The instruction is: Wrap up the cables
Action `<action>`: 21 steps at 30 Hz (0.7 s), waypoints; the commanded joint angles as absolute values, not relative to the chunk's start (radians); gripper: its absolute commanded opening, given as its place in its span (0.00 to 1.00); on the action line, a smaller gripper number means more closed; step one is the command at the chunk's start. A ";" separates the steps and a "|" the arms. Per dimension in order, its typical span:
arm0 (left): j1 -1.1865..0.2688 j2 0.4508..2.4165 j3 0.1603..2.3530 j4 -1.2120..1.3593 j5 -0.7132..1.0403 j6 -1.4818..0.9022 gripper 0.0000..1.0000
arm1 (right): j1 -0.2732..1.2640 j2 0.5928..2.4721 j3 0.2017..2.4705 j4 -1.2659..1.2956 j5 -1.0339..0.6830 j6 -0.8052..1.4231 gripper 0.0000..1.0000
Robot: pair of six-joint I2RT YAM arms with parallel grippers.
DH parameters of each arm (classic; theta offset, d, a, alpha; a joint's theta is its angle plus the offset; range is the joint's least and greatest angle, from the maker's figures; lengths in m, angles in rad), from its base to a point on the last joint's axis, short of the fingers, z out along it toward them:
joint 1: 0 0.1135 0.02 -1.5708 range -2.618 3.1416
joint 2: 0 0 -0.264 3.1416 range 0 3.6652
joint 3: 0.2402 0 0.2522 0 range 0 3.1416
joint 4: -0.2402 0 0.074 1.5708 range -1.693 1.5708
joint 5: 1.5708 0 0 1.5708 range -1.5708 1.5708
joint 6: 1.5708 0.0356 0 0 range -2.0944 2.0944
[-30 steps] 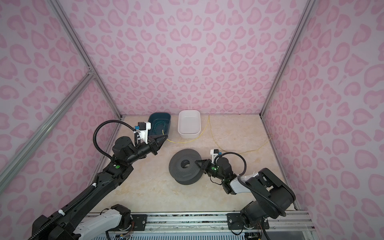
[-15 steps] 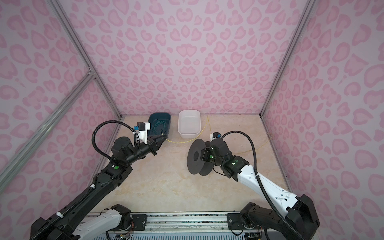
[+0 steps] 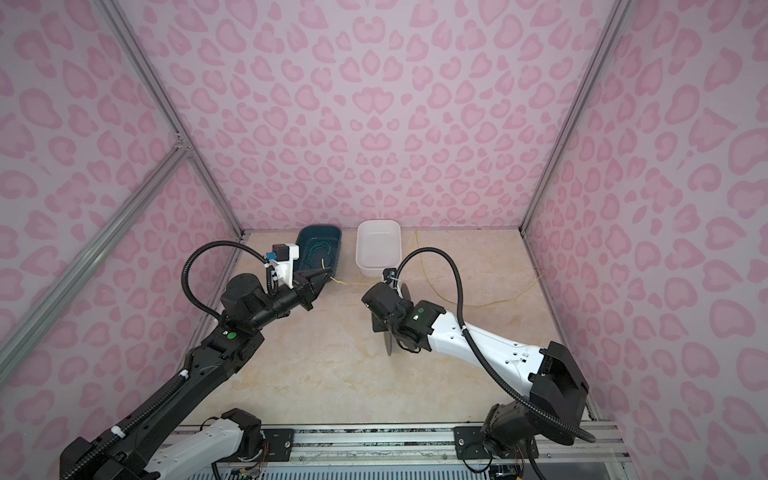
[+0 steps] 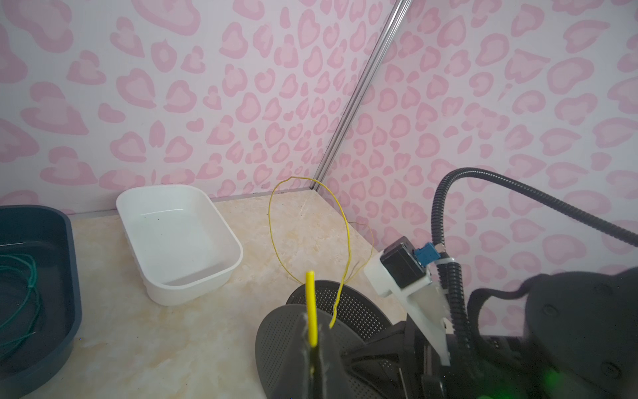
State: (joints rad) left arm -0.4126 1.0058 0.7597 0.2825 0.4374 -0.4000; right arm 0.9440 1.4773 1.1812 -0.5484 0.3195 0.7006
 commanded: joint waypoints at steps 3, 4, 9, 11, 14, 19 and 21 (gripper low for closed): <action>-0.411 1.003 0.773 0.304 0.442 -0.400 0.04 | 0.959 1.502 1.177 -0.614 0.358 0.763 0.00; -0.411 1.005 0.773 0.304 0.442 -0.401 0.03 | 0.962 1.504 1.177 -0.610 0.352 0.768 0.00; -0.412 1.008 0.775 0.302 0.445 -0.402 0.04 | 0.976 1.514 1.198 -0.579 0.295 0.771 0.19; -0.411 1.008 0.774 0.301 0.442 -0.400 0.04 | 0.977 1.511 1.205 -0.570 0.272 0.772 0.23; -0.412 1.003 0.774 0.299 0.442 -0.397 0.04 | 0.978 1.502 1.211 -0.557 0.252 0.769 0.25; -0.411 1.005 0.774 0.298 0.441 -0.399 0.03 | 0.980 1.479 1.231 -0.553 0.225 0.771 0.30; -0.412 1.005 0.773 0.301 0.441 -0.399 0.04 | 0.983 1.466 1.236 -0.561 0.235 0.766 0.30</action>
